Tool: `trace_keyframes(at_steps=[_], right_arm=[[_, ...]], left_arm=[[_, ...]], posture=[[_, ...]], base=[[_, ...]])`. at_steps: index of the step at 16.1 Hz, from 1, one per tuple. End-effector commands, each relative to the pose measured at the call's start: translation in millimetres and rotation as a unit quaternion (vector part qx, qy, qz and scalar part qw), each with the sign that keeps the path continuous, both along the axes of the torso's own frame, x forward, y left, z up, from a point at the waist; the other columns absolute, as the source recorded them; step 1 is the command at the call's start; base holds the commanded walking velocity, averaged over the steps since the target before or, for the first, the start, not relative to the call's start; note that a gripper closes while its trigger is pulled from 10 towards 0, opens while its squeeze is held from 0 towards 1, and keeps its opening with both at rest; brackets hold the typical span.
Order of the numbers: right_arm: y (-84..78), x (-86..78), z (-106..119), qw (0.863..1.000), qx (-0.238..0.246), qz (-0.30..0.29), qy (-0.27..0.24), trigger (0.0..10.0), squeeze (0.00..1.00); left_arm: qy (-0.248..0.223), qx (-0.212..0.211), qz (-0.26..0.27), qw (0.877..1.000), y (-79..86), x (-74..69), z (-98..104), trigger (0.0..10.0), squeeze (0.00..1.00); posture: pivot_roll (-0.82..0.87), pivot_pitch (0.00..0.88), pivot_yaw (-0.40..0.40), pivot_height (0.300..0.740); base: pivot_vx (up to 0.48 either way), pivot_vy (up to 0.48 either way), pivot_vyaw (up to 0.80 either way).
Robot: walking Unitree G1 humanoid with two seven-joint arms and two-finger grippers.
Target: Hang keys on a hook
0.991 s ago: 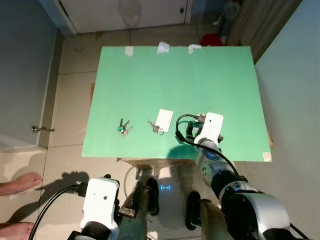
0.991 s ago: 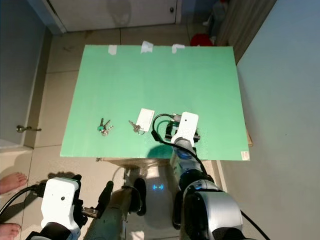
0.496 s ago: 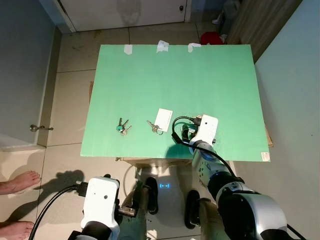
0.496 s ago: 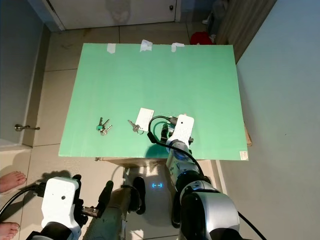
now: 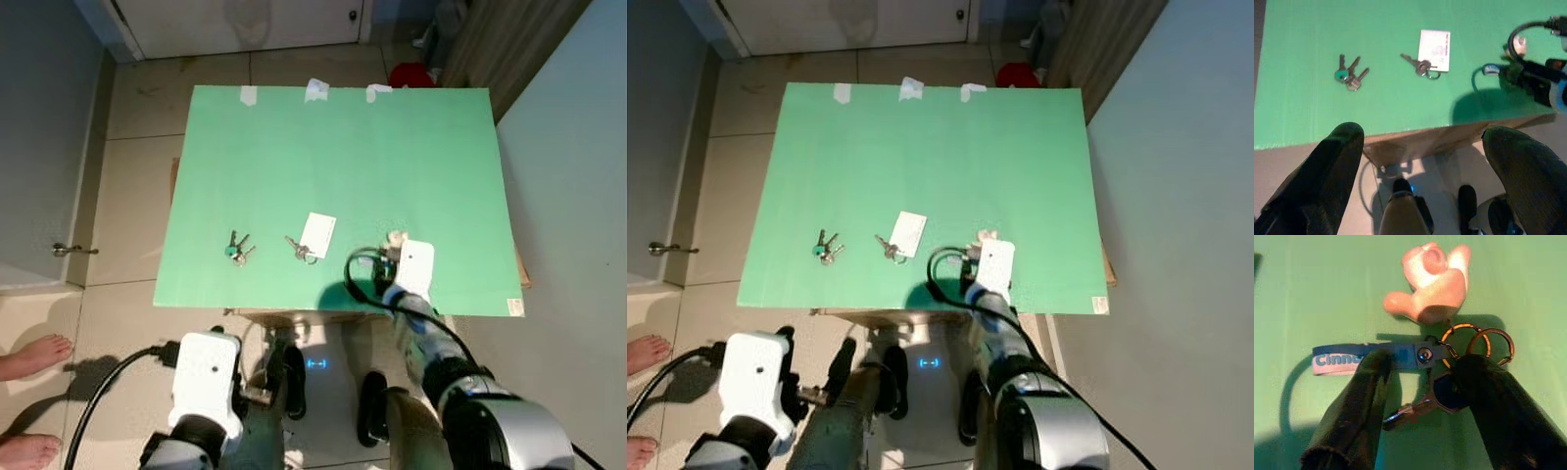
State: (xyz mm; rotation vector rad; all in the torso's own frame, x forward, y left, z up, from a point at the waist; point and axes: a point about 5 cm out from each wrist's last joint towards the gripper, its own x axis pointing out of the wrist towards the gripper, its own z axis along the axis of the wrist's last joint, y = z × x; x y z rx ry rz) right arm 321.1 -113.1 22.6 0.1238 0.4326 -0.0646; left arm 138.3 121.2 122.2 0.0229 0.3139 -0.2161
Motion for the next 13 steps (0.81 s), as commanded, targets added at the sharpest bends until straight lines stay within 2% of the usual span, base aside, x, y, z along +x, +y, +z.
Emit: trace_keyframes(at_steps=[1,5,6,8,9,10,11,13], right_arm=[[-1.7,-20.8,-25,0.998,-0.003,0.006,0.063,0.0,0.0],[-0.6,-27.6,-32,0.996,-0.03,0.041,0.077,0.0,0.0],[5.4,-26.7,-30,0.995,-0.027,0.062,0.068,10.0,0.0],[26.2,-9.8,-7,0.995,0.011,0.097,0.004,10.0,0.0],[28.9,-6.8,-3,0.995,0.018,0.1,-0.006,10.0,0.0],[33.0,0.3,7,0.994,0.024,0.099,-0.026,10.0,0.65],[39.1,7.1,16,0.993,0.037,0.103,-0.037,10.0,1.0],[46.3,16.6,30,0.992,0.039,0.106,-0.051,10.0,1.0]], left_arm=[[0.02,0.005,0.005,1.0,2.5,-1.0,-8,10.0,0.0],[0.012,0.003,0.005,1.0,1.4,5.1,-8,10.0,0.0],[0.011,0.003,0.007,1.0,2.0,5.3,-8,10.0,0.0],[0.008,0.002,0.01,1.0,2.7,7.1,-8,10.0,0.0],[0.008,0.002,0.01,1.0,2.6,7.6,-8,10.0,0.0],[0.006,0.002,0.01,1.0,2.7,8.7,-8,10.0,0.0],[0.005,0.001,0.009,1.0,2.2,9.6,-8,10.0,0.0],[0.008,-0.016,-0.003,1.0,-2.7,9.0,-8,10.0,0.0]], posture=[[0.29,0.366,0.016,0.74],[0.29,0.356,0.006,0.74],[0.29,0.354,0.004,0.74],[0.29,0.348,-0.003,0.74],[0.29,0.347,-0.003,0.74],[0.29,0.346,-0.002,0.74],[0.29,0.345,0.005,0.74],[0.29,0.343,0.007,0.74]], base=[[0.0,0.0,0.0],[0.0,0.0,0.0],[0.0,0.0,0.0],[0.0,0.0,0.0],[0.0,0.0,0.0],[0.0,0.0,0.0],[0.0,0.0,0.0],[0.0,0.0,0.0]])
